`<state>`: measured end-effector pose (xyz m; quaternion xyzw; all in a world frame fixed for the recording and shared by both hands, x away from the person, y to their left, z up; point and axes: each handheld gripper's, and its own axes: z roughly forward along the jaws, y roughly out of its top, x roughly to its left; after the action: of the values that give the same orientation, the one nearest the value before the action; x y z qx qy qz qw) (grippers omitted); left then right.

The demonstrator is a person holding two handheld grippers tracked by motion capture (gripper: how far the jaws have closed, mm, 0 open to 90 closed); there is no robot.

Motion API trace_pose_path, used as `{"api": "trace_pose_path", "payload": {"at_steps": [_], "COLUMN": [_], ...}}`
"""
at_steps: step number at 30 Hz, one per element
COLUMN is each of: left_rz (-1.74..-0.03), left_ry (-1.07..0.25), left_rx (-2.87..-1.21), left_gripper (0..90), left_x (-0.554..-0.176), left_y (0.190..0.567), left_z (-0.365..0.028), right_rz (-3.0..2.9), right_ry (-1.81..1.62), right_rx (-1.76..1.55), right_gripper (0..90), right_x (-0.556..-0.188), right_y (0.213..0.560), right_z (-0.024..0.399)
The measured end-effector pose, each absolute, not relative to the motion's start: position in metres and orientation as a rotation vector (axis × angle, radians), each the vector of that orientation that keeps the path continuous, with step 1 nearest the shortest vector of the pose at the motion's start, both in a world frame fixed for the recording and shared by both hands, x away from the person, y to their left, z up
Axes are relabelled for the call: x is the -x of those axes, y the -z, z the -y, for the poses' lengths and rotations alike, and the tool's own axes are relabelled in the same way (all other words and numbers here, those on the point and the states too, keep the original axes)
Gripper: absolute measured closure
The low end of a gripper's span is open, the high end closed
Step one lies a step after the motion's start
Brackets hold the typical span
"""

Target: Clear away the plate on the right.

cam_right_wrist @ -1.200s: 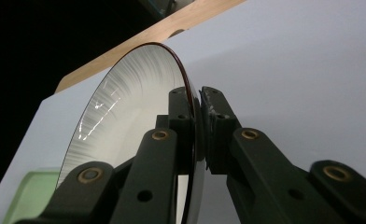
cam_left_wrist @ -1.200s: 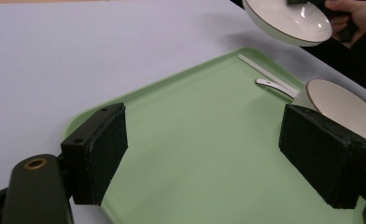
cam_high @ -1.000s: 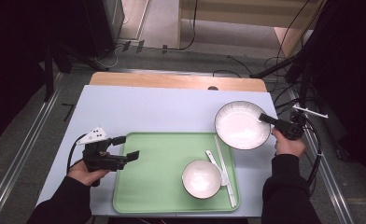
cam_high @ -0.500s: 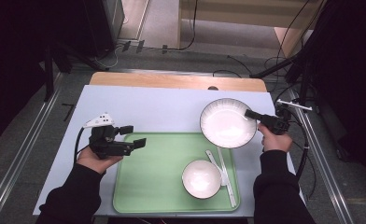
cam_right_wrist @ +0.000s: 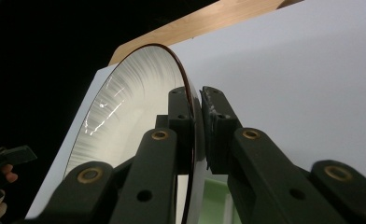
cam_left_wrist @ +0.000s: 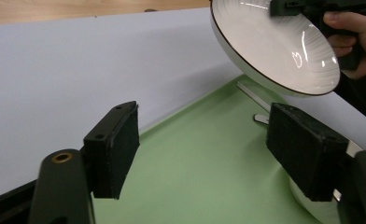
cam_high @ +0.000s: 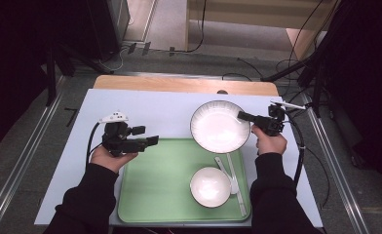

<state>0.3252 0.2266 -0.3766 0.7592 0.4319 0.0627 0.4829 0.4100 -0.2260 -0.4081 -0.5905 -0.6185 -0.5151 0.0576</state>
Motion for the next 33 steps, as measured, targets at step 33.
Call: {"api": "trace_pose_path", "payload": {"at_steps": [33], "left_rz": [-1.235], "left_ry": [-0.137], "left_rx": [-1.798], "left_gripper": [45.9], "left_x": [-0.357], "left_y": [0.394], "left_z": [-0.178], "right_rz": [1.870], "right_ry": [1.546], "right_rx": [1.677], "right_gripper": [83.5], "right_x": [-0.411], "right_y": [0.412], "right_z": [0.161]}}
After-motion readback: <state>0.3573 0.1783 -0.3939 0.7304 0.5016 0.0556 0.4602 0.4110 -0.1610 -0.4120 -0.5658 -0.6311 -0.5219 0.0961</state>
